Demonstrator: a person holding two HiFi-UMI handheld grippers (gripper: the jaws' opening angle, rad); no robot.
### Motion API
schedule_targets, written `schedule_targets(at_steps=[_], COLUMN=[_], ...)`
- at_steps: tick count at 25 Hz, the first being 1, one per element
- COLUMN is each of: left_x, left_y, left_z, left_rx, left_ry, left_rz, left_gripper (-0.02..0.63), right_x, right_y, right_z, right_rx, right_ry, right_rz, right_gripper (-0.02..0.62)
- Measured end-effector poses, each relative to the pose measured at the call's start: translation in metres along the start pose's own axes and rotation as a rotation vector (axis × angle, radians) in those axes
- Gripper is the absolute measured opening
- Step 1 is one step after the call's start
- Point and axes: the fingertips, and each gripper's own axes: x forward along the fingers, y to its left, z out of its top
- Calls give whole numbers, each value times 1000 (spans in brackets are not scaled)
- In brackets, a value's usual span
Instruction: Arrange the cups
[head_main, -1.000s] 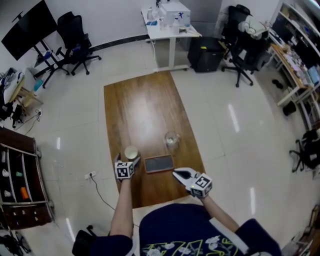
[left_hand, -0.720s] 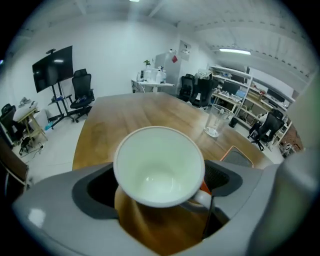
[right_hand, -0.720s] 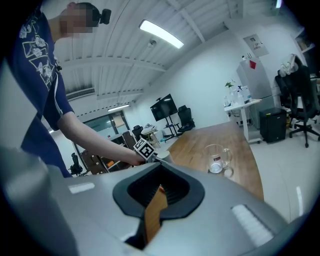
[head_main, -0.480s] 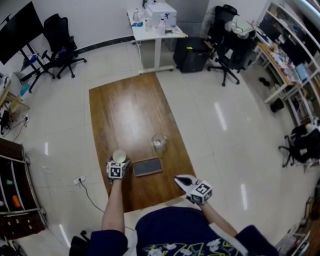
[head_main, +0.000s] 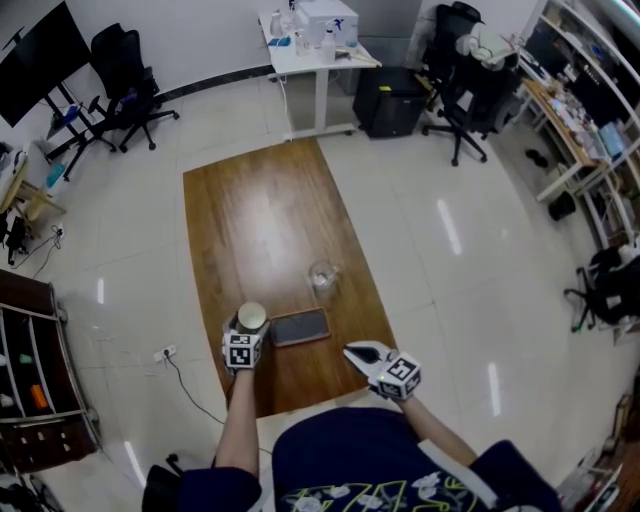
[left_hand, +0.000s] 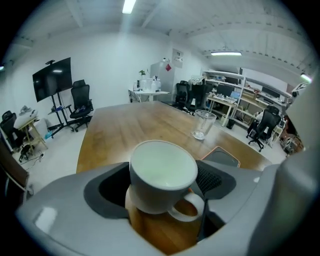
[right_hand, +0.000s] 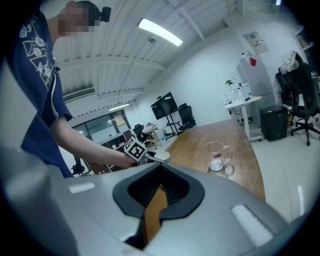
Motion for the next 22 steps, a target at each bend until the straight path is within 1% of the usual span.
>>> schedule_targets(at_steps=[2, 4, 5, 7, 9, 10, 12, 13, 16, 17, 19, 22], left_x=[-8, -18, -22, -28, -34, -38, -43, -45, -40, -34, -26, -11], left_y=[-7, -15, -19, -27, -33, -35, -41, -46, -69, -78, -93, -109], left_z=[-9, -7, -4, 0, 8, 14, 21, 25, 33, 31, 30, 19], left_rx=[-26, -75, -100, -133, -137, -136, -140, -137, -101, -91, -82, -50], left_ry=[-45, -121, -158, -206, -232, -247, -279, -293, -300, -290, -274, -253], left_rz=[-24, -62, -78, -96, -95, -92, -98, -108, -160, -181, -222, -253], left_gripper=[422, 420, 419, 417, 417, 417, 417, 417, 416, 417, 417, 417], right_x=[5, 9, 9, 7, 4, 3, 3, 4, 12, 13, 13, 9], right_y=[3, 10, 10, 3, -4, -6, -3, 3, 36, 40, 38, 23], right_z=[8, 30, 29, 4, -21, -27, -23, -9, 61, 70, 66, 32], right_rx=[-13, -19, -12, -3, 0, 1, -5, -15, -67, -73, -68, -40], right_ry=[6, 19, 21, 24, 32, 36, 44, 45, 42, 41, 39, 40], right_rz=[8, -2, -5, 10, 18, 17, 16, 20, 53, 57, 55, 36], right_gripper=[2, 2, 2, 2, 2, 2, 2, 2, 2, 2, 2, 1])
